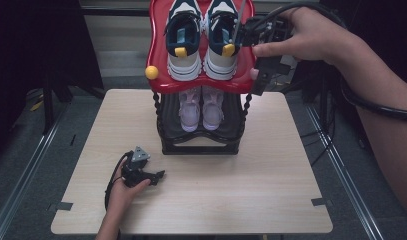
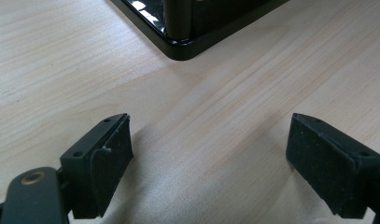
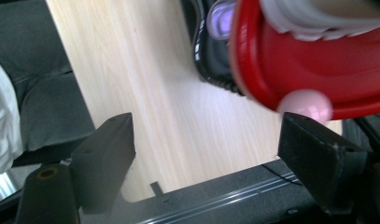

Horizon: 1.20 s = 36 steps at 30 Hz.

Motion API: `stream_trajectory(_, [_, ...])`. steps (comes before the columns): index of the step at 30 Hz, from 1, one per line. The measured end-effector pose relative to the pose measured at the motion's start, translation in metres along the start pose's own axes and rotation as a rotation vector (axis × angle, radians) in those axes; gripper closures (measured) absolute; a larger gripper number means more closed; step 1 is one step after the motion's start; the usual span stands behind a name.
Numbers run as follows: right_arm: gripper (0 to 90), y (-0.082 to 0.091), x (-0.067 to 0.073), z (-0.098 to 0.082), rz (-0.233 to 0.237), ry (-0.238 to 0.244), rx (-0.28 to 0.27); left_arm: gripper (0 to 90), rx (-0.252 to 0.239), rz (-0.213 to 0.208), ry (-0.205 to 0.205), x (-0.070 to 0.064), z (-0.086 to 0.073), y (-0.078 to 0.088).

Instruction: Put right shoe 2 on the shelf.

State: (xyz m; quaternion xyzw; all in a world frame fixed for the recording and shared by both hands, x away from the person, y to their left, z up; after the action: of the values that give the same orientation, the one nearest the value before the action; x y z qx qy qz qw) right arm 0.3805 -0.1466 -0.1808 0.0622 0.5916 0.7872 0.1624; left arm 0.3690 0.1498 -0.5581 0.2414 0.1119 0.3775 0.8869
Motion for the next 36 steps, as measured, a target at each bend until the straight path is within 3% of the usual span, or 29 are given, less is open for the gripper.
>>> stream_trajectory(9, [18.4, -0.013, 0.015, -0.017, 0.021, 0.009, 0.031, 13.9, -0.002, -0.001, 0.001, 0.000, 0.000, 0.000])
stream_trajectory(15, [17.7, -0.021, 0.018, -0.027, 0.011, 0.015, 0.022, 13.8, -0.002, -0.001, 0.001, 0.000, 0.000, 0.000])
stream_trajectory(36, [17.6, -0.068, 0.037, -0.052, 0.039, 0.042, 0.049, 13.9, -0.001, -0.001, 0.003, 0.000, 0.000, 0.000])
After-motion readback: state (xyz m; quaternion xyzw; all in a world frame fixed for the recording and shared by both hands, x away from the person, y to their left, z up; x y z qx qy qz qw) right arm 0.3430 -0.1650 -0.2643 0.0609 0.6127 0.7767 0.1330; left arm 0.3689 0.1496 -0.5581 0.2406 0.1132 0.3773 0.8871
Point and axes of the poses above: each handheld gripper's, and its own axes: y roughly backward along the jaws, z roughly out of its top, x roughly to its left, the point moved 7 cm from there along -y, roughly forward along the jaws, and after that the axes turned 13 degrees about -x, right-handed, at the moved point
